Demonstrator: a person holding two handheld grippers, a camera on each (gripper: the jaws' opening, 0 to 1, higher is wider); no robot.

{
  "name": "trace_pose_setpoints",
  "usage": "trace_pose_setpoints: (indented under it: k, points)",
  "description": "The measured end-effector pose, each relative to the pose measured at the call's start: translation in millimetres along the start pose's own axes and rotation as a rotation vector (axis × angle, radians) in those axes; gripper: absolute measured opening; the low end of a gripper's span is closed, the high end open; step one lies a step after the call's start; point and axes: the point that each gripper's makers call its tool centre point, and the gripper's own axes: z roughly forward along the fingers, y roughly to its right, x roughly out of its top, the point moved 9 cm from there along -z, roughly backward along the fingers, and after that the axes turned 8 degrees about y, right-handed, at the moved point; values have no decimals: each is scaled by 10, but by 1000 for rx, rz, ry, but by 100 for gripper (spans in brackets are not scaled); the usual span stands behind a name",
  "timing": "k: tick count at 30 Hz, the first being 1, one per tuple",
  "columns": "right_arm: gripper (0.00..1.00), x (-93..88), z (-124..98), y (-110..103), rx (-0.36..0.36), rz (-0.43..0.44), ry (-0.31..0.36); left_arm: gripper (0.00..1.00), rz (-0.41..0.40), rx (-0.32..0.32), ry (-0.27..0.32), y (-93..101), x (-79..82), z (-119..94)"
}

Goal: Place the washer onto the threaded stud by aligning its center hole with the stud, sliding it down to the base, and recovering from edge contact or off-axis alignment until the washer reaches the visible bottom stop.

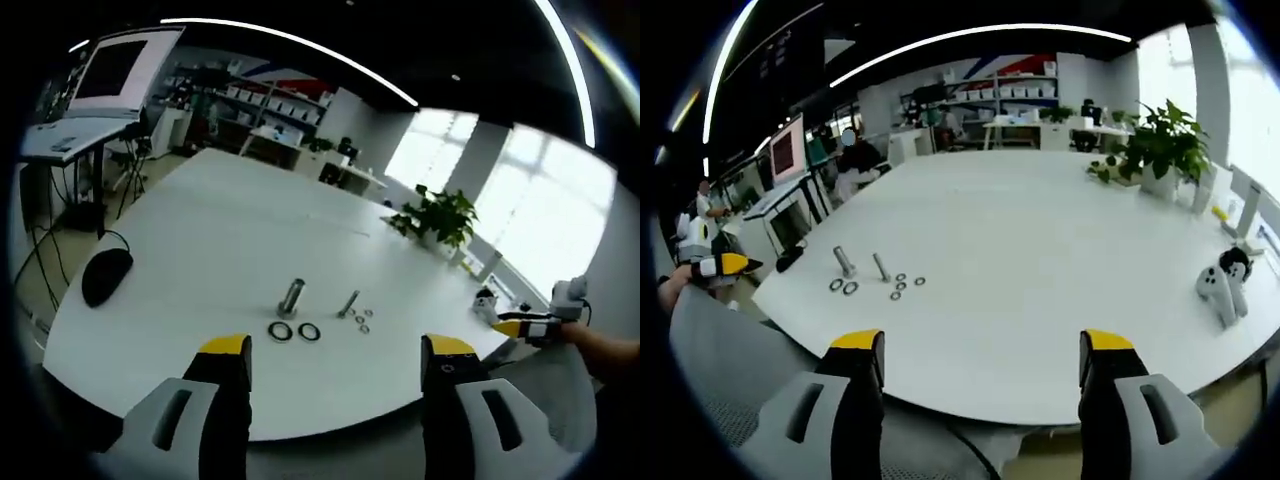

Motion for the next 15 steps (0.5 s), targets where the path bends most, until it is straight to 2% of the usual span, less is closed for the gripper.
trace_pose_setpoints:
  k: [10, 15]
  points:
    - [78, 2, -8, -33, 25, 16, -6, 66, -3, -6, 0, 5, 2, 1]
    - [77, -5, -6, -44, 40, -3, -20, 65, -12, -4, -3, -3, -4, -1]
